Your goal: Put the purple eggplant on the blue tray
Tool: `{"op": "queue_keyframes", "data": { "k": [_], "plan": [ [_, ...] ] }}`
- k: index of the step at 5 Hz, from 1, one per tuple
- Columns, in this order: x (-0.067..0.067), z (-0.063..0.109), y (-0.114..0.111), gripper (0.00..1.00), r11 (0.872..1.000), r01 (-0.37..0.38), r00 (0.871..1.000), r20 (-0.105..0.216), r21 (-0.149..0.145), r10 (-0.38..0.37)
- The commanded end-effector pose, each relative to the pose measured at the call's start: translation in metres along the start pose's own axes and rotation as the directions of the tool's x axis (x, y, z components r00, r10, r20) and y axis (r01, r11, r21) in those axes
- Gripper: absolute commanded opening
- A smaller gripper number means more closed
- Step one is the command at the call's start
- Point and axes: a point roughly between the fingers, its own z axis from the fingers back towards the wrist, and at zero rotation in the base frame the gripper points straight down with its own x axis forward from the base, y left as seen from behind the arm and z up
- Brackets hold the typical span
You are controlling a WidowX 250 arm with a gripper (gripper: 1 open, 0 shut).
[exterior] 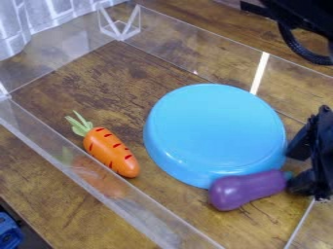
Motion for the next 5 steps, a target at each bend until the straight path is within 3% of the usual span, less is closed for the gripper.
{"op": "queue_keyframes", "data": {
  "k": [1,5],
  "plan": [
    [-0.009,-0.027,-0.007,0.0,0.999,0.029,0.998,-0.058,-0.026,-0.031],
    [-0.022,-0.029,0.003,0.0,0.993,0.115,0.985,-0.127,-0.005,-0.115]
  ]
}}
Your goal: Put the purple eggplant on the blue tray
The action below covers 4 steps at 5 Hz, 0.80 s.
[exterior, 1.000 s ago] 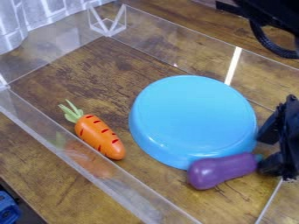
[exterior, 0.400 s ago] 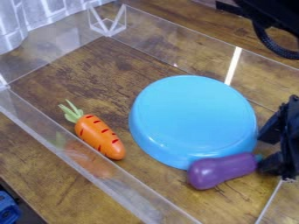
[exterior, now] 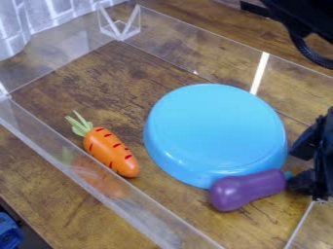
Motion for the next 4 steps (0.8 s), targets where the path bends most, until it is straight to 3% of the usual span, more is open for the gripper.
{"op": "queue_keyframes", "data": {
  "k": [1,3,4],
  "plan": [
    [-0.02,-0.023,-0.002,0.0,0.998,0.047,0.995,-0.084,-0.032,-0.049],
    [-0.039,-0.016,0.014,0.0,0.988,0.151,0.98,-0.133,0.011,-0.149],
    [-0.048,-0.013,0.022,0.0,0.977,0.21,0.965,-0.165,0.036,-0.202]
  ]
}}
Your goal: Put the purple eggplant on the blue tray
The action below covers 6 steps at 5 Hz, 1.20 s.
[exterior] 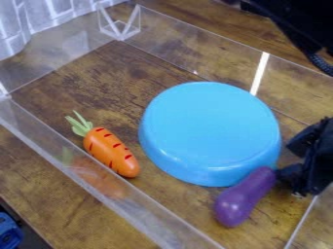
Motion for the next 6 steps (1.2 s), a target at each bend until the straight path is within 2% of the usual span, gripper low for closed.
{"op": "queue_keyframes", "data": {
  "k": [1,3,4,5,6],
  "plan": [
    [-0.021,-0.014,0.008,1.0,1.0,-0.017,0.999,-0.045,-0.021,0.016],
    [-0.018,-0.019,0.012,1.0,1.0,-0.002,0.997,-0.073,-0.022,0.0],
    [-0.016,-0.021,0.015,0.0,1.0,0.007,0.996,-0.083,-0.02,-0.009],
    [-0.015,-0.022,0.017,1.0,1.0,0.014,0.995,-0.095,-0.021,-0.016],
    [-0.014,-0.023,0.02,1.0,1.0,0.02,0.994,-0.104,-0.022,-0.023]
  ]
}}
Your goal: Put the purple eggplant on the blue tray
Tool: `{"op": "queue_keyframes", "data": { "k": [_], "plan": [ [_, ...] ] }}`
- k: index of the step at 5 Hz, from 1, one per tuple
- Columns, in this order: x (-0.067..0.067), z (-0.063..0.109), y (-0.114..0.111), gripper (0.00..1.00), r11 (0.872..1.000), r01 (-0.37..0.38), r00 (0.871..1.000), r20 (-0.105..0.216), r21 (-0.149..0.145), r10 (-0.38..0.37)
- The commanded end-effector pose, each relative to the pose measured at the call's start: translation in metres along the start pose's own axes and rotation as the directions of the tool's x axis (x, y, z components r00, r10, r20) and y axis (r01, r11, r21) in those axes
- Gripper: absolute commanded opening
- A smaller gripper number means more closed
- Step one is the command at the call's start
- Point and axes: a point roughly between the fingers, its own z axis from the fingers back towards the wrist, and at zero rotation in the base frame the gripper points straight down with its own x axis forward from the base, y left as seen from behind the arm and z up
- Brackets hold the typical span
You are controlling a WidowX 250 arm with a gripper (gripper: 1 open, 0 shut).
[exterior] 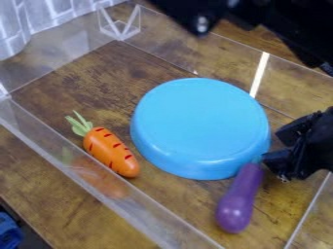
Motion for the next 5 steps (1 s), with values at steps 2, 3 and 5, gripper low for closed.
{"op": "queue_keyframes", "data": {
  "k": [2,3,5],
  "plan": [
    [-0.01,-0.015,0.01,1.0,0.999,-0.012,1.0,-0.03,-0.032,0.011],
    [-0.009,-0.015,0.014,1.0,0.999,-0.004,0.999,-0.044,-0.045,0.002],
    [-0.006,-0.014,0.02,1.0,0.997,0.017,0.998,-0.063,-0.07,-0.021]
  ]
}}
